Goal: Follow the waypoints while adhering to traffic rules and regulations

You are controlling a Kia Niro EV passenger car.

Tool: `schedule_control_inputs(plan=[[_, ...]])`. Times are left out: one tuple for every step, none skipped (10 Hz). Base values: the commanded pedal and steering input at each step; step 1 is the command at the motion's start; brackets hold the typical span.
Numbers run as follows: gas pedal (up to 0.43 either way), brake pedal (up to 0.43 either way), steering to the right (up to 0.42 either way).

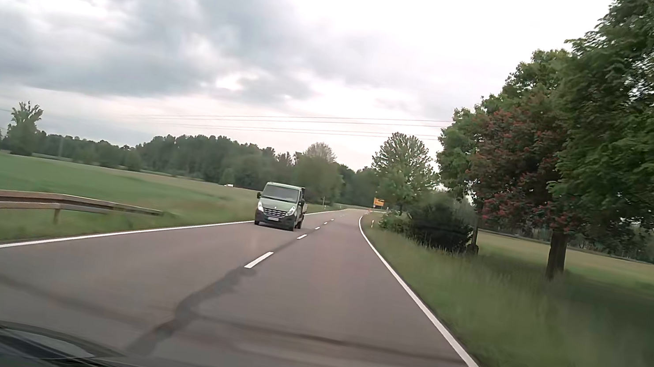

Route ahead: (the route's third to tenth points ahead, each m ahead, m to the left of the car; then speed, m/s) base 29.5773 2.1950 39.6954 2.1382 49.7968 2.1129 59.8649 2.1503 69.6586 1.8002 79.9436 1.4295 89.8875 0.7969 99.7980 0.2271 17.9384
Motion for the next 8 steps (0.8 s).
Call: schedule_control_inputs(plan=[[0.067, 0.0, 0.004], [0.067, 0.0, 0.004], [0.067, 0.0, 0.003], [0.067, 0.0, 0.003], [0.067, 0.0, 0.003], [0.067, 0.0, 0.003], [0.067, 0.0, 0.003], [0.067, 0.0, 0.003]])
